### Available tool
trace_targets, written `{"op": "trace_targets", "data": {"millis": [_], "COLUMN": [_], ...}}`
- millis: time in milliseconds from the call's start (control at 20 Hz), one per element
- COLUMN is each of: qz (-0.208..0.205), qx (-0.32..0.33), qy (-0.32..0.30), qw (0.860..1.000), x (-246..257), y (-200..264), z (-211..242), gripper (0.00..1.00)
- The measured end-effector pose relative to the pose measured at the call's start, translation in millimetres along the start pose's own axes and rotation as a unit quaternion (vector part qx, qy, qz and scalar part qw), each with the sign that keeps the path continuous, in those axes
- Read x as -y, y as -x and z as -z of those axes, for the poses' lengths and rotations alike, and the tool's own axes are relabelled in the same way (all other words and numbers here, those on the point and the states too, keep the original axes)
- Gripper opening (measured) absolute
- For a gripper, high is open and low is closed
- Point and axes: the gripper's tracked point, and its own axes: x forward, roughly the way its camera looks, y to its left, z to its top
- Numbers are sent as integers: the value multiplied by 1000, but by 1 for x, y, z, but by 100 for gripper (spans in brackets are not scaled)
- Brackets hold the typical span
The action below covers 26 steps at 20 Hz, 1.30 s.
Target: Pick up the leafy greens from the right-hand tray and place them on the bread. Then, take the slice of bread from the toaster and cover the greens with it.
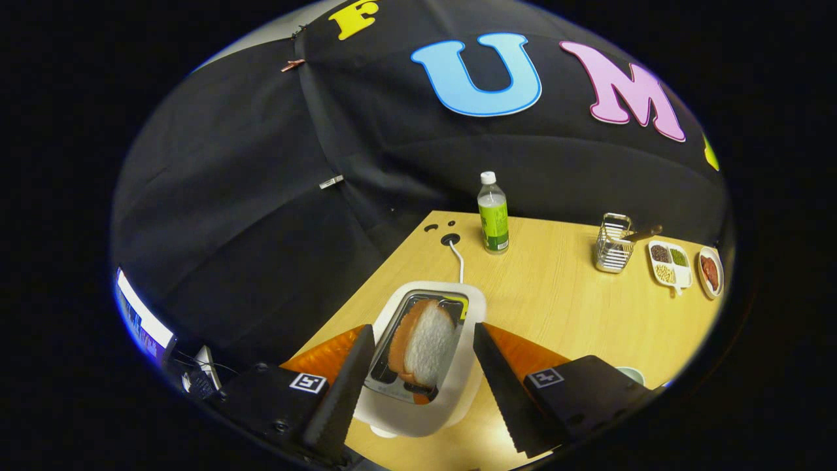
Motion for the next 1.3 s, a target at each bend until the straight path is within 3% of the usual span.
{"op": "trace_targets", "data": {"millis": [100, 250, 350, 500, 550, 900, 1300], "qz": [12, 43, 63, 59, 63, 57, 18], "qx": [-12, -20, -25, -31, -30, -9, 70], "qy": [1, 1, 5, -8, -11, -15, -76], "qw": [1000, 999, 998, 998, 998, 998, 994], "x": [4, 19, 30, 27, 28, 20, 26], "y": [-12, -22, -24, -26, -23, -2, 74], "z": [7, 14, 16, 21, 19, 2, -69], "gripper": [94, 85, 71, 23, 18, 16, 16]}}
